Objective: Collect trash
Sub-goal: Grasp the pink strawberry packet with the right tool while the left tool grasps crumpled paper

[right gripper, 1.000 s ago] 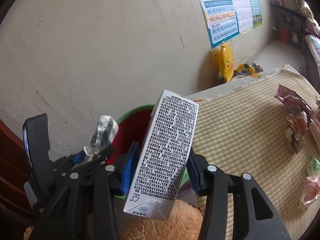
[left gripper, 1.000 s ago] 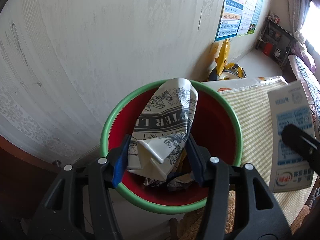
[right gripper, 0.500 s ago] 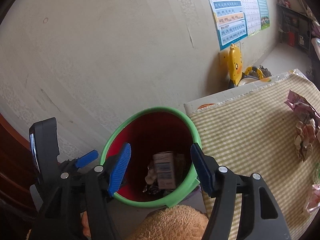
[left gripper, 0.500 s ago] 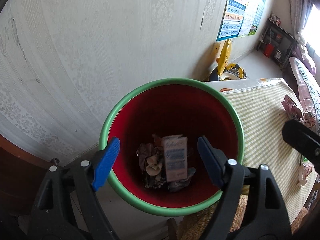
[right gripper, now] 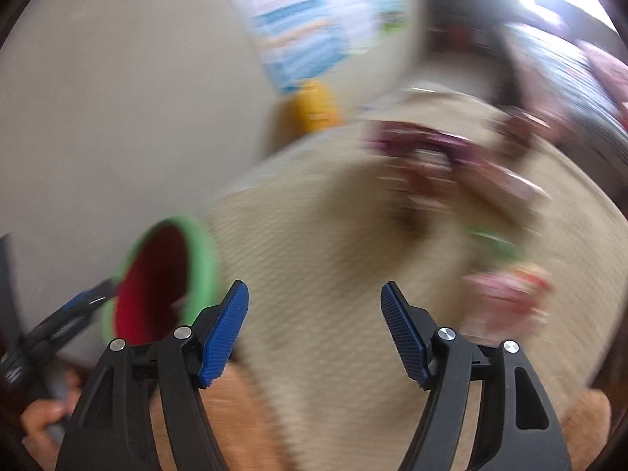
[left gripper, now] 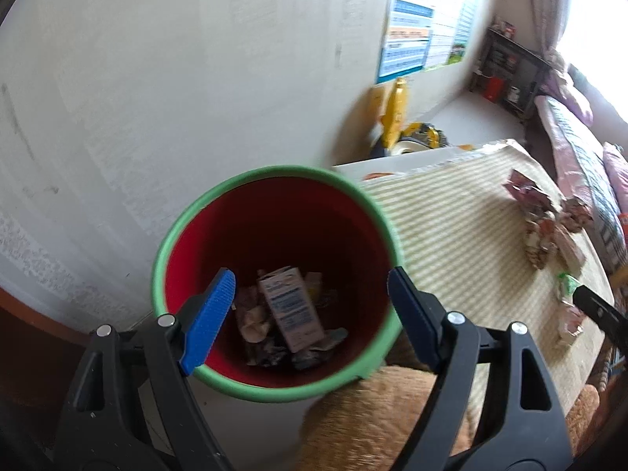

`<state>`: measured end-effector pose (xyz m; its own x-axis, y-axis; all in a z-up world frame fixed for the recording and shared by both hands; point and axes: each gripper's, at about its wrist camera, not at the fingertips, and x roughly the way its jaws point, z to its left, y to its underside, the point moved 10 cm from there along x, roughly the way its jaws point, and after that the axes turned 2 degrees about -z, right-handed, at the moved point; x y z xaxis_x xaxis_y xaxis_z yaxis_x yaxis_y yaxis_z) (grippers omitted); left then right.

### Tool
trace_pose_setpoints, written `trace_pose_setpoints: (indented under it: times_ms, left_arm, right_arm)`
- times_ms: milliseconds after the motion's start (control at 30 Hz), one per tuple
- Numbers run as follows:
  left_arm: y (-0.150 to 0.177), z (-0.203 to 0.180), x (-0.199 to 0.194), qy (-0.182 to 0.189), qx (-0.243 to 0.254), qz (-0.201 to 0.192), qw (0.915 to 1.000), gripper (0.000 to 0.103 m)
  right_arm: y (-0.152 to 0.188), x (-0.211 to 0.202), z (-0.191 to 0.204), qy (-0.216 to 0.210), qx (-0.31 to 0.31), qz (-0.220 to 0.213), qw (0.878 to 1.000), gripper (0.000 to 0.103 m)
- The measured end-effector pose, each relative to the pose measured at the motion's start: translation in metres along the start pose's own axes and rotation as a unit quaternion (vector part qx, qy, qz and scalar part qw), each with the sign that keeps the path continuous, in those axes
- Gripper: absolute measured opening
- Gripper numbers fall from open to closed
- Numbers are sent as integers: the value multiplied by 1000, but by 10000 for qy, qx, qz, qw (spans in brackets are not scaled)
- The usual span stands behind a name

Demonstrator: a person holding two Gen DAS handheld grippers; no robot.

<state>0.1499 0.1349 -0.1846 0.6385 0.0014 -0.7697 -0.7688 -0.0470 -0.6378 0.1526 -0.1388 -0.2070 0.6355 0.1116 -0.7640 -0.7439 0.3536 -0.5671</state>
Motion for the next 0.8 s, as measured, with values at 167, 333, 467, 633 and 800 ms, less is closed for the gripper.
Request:
trace_pose_setpoints:
  times_ms: [167,333,467,633,800]
  left_arm:
    - [0,-33,-7,147,272,-40,9995,79]
    - [3,-66,-12,268,539,-26,9982,79]
    - [4,-100,-14,393,778,-20,9962,80]
    - [6,-148,-9,728,1002,51,9923,80]
    - [3,-202,7,998,1156,108,9882,80]
  right_arm:
    - [-1,7,-96,794,1041,60,9914,72]
    - [12,33,-138,734,1850,420,9791,75]
    - [21,47,-135,463,1901,624,9787,74]
    - [18,21,-133,197,1575,399,9865,46]
    - [29,-16,-141,-108,1621,225,9865,41]
